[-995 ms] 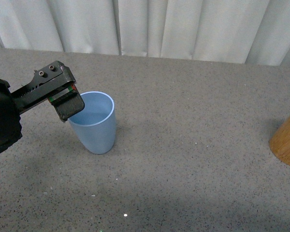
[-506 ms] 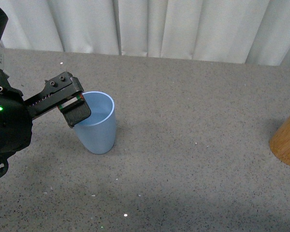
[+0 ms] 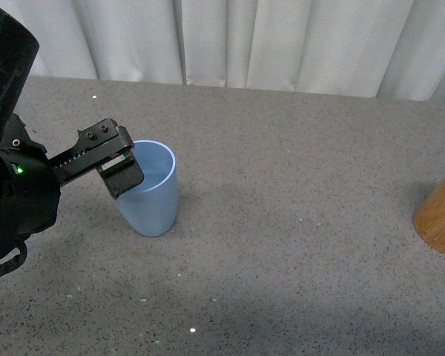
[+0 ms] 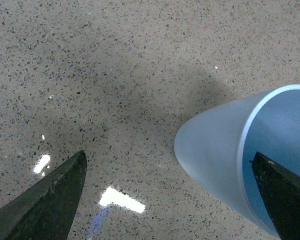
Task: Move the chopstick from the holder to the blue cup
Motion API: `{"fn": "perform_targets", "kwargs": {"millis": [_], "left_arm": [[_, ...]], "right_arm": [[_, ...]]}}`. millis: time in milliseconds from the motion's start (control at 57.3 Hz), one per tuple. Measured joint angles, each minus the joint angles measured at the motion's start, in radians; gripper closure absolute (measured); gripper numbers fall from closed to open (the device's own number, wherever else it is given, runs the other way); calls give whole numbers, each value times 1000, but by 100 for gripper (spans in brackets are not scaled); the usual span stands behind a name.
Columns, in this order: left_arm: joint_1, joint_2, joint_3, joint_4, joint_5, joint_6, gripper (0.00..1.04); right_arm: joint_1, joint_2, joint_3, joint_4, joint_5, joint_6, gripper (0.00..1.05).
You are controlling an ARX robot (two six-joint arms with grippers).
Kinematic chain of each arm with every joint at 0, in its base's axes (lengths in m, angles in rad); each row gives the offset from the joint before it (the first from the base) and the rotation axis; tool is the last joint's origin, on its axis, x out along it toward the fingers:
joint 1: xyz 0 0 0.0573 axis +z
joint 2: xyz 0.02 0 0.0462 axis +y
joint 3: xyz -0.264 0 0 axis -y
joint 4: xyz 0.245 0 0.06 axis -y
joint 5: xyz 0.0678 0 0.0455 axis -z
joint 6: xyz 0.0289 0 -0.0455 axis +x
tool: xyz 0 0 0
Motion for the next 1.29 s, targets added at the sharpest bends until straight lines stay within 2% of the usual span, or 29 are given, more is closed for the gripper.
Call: {"fn": "perform_targets", "kwargs": {"millis": [244, 314, 838, 1292], "left_arm": [[3, 13, 3, 6, -23, -1, 8], [0, 23, 3, 22, -35, 0, 23], [-39, 30, 2, 46, 5, -15, 102], [-61, -20, 73, 10, 3, 40, 101]], "right_arm": [[0, 0, 0, 0, 0, 0, 10], [0, 0, 0, 0, 0, 0, 10], [0, 0, 0, 0, 0, 0, 10], [0, 0, 0, 0, 0, 0, 10]]}}
